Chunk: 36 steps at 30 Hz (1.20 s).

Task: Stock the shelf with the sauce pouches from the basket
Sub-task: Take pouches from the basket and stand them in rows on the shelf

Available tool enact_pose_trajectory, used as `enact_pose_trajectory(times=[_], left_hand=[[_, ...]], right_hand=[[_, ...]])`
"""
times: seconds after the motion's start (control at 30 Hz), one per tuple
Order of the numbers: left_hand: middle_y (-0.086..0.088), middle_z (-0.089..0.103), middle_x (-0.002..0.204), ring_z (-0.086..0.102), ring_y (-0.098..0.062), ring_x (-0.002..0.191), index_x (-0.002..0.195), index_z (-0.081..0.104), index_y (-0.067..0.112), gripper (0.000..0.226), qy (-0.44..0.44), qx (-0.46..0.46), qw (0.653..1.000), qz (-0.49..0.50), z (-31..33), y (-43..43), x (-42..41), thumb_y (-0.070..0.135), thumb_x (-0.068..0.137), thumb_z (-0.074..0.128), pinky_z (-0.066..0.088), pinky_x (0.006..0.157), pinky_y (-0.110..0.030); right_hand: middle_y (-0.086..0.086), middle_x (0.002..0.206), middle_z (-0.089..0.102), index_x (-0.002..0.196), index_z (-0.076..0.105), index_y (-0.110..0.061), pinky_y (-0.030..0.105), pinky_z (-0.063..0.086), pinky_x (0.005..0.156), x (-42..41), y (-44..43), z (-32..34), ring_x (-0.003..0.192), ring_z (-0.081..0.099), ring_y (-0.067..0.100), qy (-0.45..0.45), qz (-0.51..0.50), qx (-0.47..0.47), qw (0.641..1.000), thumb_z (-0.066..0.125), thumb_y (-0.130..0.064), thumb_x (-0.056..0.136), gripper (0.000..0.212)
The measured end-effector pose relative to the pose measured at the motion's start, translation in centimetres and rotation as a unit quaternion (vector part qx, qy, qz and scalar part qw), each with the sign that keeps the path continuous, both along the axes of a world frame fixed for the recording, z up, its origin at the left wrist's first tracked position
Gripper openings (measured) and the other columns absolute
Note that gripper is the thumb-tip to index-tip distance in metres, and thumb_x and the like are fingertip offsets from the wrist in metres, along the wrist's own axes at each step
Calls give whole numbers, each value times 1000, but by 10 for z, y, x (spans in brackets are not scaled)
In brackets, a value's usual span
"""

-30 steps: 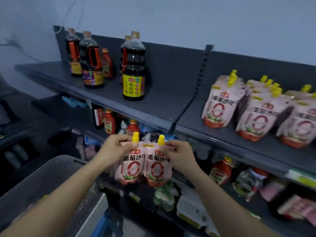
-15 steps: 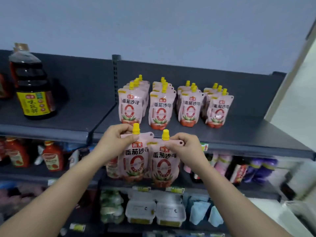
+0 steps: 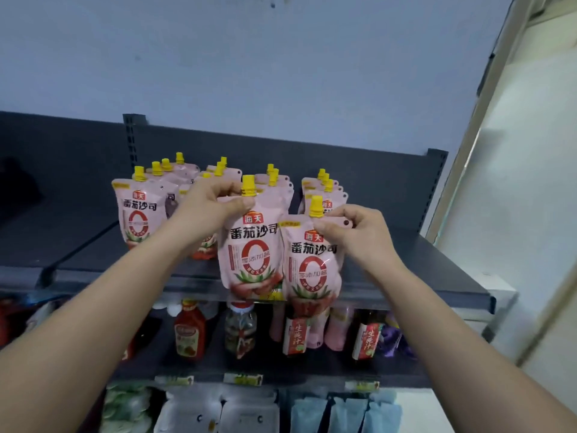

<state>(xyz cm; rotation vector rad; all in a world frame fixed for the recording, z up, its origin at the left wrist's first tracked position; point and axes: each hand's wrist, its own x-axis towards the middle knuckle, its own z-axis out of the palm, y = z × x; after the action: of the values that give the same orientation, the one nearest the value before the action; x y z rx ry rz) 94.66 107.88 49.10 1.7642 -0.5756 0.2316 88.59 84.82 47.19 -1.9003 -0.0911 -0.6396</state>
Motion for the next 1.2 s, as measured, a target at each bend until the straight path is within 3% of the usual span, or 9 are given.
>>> enact_pose_trajectory(times=[0.13, 0.27, 0.37, 0.47, 0.63, 0.83, 1.0, 1.13, 1.2], left_hand=[[-10, 68, 90, 66, -28, 83, 80, 64, 17, 9, 1, -4, 1000, 3, 15, -25, 16, 13, 87, 66, 44, 45, -19], [-4, 67, 84, 67, -17, 73, 77, 63, 19, 14, -5, -10, 1000, 2, 22, -42, 37, 11, 88, 66, 43, 41, -9], [-2, 66, 79, 63, -2, 55, 81, 64, 13, 9, 0, -13, 1000, -5, 19, -50, 54, 8, 88, 65, 43, 42, -8], [4, 68, 75, 65, -4, 63, 79, 66, 17, 10, 0, 1, 1000, 3, 11, -55, 77, 10, 87, 67, 48, 51, -11], [9, 66, 67, 64, -4, 56, 72, 63, 24, 22, 20, 13, 1000, 16, -5, -62, 102, 9, 87, 66, 40, 40, -8], [2, 72, 85, 68, -12, 79, 84, 68, 18, 9, 55, 47, 997, 24, -21, -68, 120, 10, 87, 67, 52, 61, -19], [1, 74, 91, 71, -15, 86, 91, 70, 19, 11, 79, 47, 996, 20, -25, -70, 126, 9, 87, 66, 57, 72, -27], [-2, 75, 96, 71, -19, 91, 99, 70, 11, 17, 71, 137, 988, 14, -19, -63, 131, 7, 83, 71, 57, 85, -38], [1, 74, 97, 70, -17, 91, 100, 70, 13, 20, 68, 191, 979, 22, -16, -62, 132, 5, 82, 71, 56, 84, -36]], right_hand=[[3, 83, 74, 68, 72, -25, 36, 56, 77, 18, -23, 9, 83, 70, 22, -12, -6, 15, 1000, 81, -14, 75, 16], [-5, 73, 74, 62, 73, -28, 26, 55, 61, 37, -40, 14, 71, 71, 13, -24, 0, 50, 998, 78, -7, 77, 26], [-5, 72, 73, 68, 72, -25, 19, 51, 54, 54, -50, 15, 64, 70, 7, -14, -3, 63, 998, 77, -7, 78, 21], [-2, 75, 73, 72, 72, -20, 18, 51, 53, 74, -59, 12, 64, 70, 6, -6, -7, 59, 998, 77, -9, 78, 14], [9, 88, 75, 82, 74, -11, 32, 58, 68, 104, -70, -5, 80, 73, 20, 20, -27, 74, 997, 78, -10, 78, 6], [6, 86, 76, 82, 75, -13, 36, 59, 71, 121, -83, -24, 81, 74, 21, 48, -13, 99, 994, 76, -9, 79, 6], [4, 88, 76, 84, 74, -15, 37, 59, 74, 129, -97, -29, 83, 73, 20, 56, -8, 79, 995, 75, -11, 81, 5], [2, 86, 75, 83, 74, -17, 37, 59, 75, 132, -107, -24, 83, 73, 19, 71, 11, 11, 997, 74, -9, 81, 9], [3, 87, 74, 81, 74, -19, 37, 58, 76, 135, -108, -23, 85, 72, 20, 68, 6, -6, 998, 74, -8, 81, 12]])
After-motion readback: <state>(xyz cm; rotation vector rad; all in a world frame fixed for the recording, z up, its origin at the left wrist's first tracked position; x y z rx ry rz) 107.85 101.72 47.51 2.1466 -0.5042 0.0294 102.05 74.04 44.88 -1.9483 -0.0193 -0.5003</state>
